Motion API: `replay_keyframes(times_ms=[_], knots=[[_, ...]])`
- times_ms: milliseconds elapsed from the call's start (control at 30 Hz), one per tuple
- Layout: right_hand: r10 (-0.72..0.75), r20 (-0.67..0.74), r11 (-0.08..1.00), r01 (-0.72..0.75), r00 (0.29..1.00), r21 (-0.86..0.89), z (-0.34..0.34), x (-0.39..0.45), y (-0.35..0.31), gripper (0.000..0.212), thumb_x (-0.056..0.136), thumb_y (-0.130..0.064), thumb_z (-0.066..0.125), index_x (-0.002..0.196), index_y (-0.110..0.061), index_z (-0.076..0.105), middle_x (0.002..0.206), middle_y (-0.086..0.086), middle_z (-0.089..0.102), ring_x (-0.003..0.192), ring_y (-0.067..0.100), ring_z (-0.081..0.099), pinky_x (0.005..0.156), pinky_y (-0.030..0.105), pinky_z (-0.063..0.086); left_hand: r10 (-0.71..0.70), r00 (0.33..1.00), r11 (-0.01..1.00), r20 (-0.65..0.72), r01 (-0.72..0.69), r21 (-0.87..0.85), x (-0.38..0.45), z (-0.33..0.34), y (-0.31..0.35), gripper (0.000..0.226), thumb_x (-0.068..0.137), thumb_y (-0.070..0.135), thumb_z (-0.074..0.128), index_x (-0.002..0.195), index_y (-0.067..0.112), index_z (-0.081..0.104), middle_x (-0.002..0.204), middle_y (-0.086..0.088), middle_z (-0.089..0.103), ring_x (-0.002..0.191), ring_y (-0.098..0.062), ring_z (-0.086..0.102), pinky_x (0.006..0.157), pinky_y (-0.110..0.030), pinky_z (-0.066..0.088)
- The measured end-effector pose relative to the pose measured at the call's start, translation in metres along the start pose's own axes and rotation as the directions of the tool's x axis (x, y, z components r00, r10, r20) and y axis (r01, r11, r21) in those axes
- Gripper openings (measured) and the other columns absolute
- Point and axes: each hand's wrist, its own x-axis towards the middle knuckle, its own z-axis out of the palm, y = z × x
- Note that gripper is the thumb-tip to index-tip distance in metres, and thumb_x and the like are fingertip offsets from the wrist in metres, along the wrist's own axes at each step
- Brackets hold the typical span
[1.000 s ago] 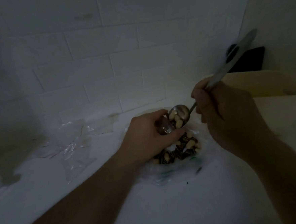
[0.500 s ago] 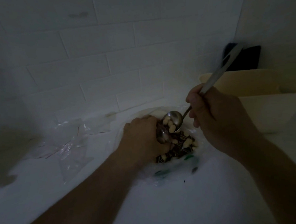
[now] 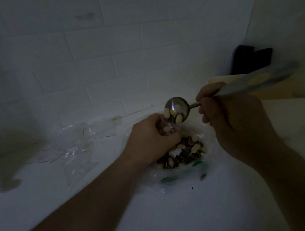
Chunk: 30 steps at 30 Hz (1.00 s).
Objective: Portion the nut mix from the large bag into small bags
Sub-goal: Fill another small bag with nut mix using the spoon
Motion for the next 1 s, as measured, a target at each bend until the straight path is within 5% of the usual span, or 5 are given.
replay_keyframes(times_ms=[133, 367, 600, 900, 1000], knots=[[-0.062, -0.005, 0.998, 0.062, 0.998, -0.03, 0.003, -0.002, -0.001, 0.031, 0.108, -0.032, 0.041, 0.109, -0.011, 0.064, 0.084, -0.003, 0.061, 0.068, 0.012, 0.06, 0.066, 0.014, 0.044, 0.03, 0.999, 1.0, -0.041, -0.03, 0.003, -0.002, 0.002, 0.003, 0.035, 0.078, 0.05, 0.08, 0.109, 0.038, 0.068, 0.094, 0.021, 0.071, 0.087, 0.012, 0.062, 0.067, -0.005, 0.046], [-0.138, -0.034, 0.989, 0.136, 0.99, -0.057, 0.004, -0.002, -0.001, 0.035, 0.109, -0.034, 0.039, 0.107, -0.008, 0.063, 0.089, 0.001, 0.06, 0.072, 0.014, 0.059, 0.071, 0.018, 0.044, 0.006, 0.994, 1.0, -0.11, -0.008, -0.02, -0.002, 0.001, 0.002, 0.036, 0.079, 0.052, 0.079, 0.11, 0.038, 0.068, 0.092, 0.02, 0.073, 0.085, 0.012, 0.064, 0.068, -0.005, 0.046], [-0.182, -0.073, 0.983, 0.181, 0.981, -0.015, 0.007, -0.004, 0.002, 0.033, 0.111, -0.034, 0.039, 0.109, -0.011, 0.063, 0.098, -0.012, 0.053, 0.082, -0.005, 0.05, 0.084, 0.003, 0.04, 0.009, 0.992, 1.0, -0.122, -0.011, -0.01, -0.002, 0.0, 0.004, 0.038, 0.079, 0.052, 0.078, 0.113, 0.035, 0.07, 0.093, 0.018, 0.074, 0.085, 0.007, 0.067, 0.078, -0.018, 0.054], [0.156, -0.215, 0.978, -0.12, 0.964, 0.172, 0.006, -0.006, 0.006, 0.023, 0.109, -0.033, 0.035, 0.104, -0.022, 0.055, 0.075, -0.004, 0.064, 0.068, 0.01, 0.065, 0.06, 0.018, 0.05, -0.083, 0.988, 0.966, -0.13, 0.047, -0.255, 0.006, -0.012, -0.002, 0.019, 0.085, 0.04, 0.08, 0.101, 0.036, 0.072, 0.087, 0.018, 0.077, 0.08, 0.008, 0.07, 0.073, -0.012, 0.056], [0.201, -0.188, 0.97, -0.168, 0.961, 0.177, 0.004, -0.007, 0.01, 0.025, 0.111, -0.036, 0.034, 0.098, -0.025, 0.052, 0.067, -0.006, 0.06, 0.06, 0.01, 0.061, 0.056, 0.017, 0.044, -0.103, 0.982, 0.868, -0.158, 0.011, -0.497, 0.016, -0.032, -0.007, 0.03, 0.084, 0.033, 0.083, 0.108, 0.017, 0.077, 0.089, -0.001, 0.079, 0.079, -0.014, 0.074, 0.073, -0.029, 0.058]])
